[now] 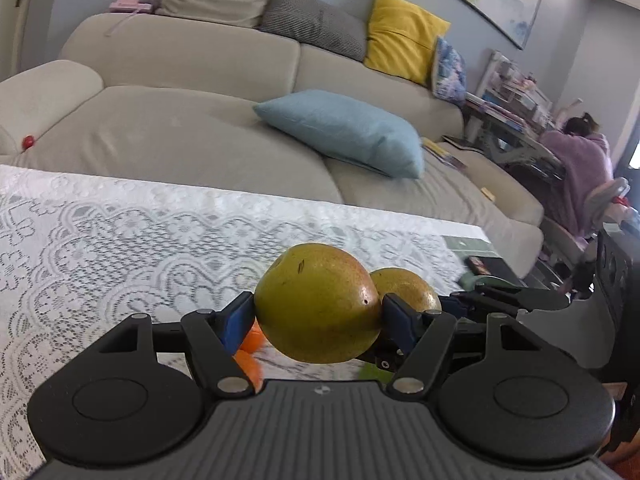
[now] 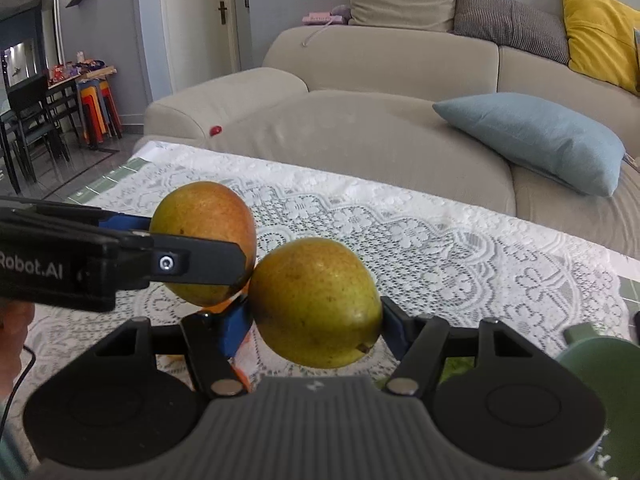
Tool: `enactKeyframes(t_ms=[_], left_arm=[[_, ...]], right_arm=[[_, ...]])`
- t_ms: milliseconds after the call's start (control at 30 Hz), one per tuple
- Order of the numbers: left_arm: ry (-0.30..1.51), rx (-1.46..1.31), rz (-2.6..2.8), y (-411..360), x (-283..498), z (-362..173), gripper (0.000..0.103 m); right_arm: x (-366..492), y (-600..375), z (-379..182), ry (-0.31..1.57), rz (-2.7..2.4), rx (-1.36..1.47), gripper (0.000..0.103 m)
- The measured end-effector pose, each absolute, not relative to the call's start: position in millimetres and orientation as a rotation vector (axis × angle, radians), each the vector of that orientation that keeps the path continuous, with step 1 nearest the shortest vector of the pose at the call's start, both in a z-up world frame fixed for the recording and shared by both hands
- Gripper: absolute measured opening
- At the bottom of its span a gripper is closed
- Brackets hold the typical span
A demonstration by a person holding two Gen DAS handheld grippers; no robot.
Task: Organize fruits
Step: 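Lift both held pears and carry them over the green colander, then open both tools to drop the pears into the colander, then withdraw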
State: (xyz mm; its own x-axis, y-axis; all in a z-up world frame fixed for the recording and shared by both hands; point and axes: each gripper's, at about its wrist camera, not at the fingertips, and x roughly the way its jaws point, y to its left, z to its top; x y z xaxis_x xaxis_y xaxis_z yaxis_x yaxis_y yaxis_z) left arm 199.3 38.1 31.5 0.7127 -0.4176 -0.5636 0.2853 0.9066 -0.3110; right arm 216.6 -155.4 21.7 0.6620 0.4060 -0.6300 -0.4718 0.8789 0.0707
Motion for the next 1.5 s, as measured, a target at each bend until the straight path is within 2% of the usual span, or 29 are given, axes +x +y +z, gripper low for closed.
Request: enactKeyframes(t_ms=[300, 567, 867, 1033, 1500], left_arm=[[0.721, -0.125, -0.519, -26.3, 196.7, 54.7, 0.080], [0.803, -0.076, -0.647, -107.0, 218.7, 42.5, 0.080], [0.948, 0.072, -0.662, -181.7, 234.8, 3.5, 0.080], [0.946, 0.182, -0.606, -210.2, 226.3, -2.8, 0.080], [0.991, 0.303, -0.570, -221.0, 218.6, -19.4, 0.080]], right_arm=[[187.8, -215.5, 55.5, 0.710, 0.475, -0.165, 0.064], [188.6, -287.4, 62.3, 0.789, 0.367, -0.233, 0.064], [213.8, -340.5, 18.3, 0.995, 0.341, -0.289, 0.064], [217.4, -347.5, -2.7, 1.057, 0.399, -0.355, 0.064], [224.8, -339.4, -24.1, 1.145, 0.508, -0.511, 0.065]])
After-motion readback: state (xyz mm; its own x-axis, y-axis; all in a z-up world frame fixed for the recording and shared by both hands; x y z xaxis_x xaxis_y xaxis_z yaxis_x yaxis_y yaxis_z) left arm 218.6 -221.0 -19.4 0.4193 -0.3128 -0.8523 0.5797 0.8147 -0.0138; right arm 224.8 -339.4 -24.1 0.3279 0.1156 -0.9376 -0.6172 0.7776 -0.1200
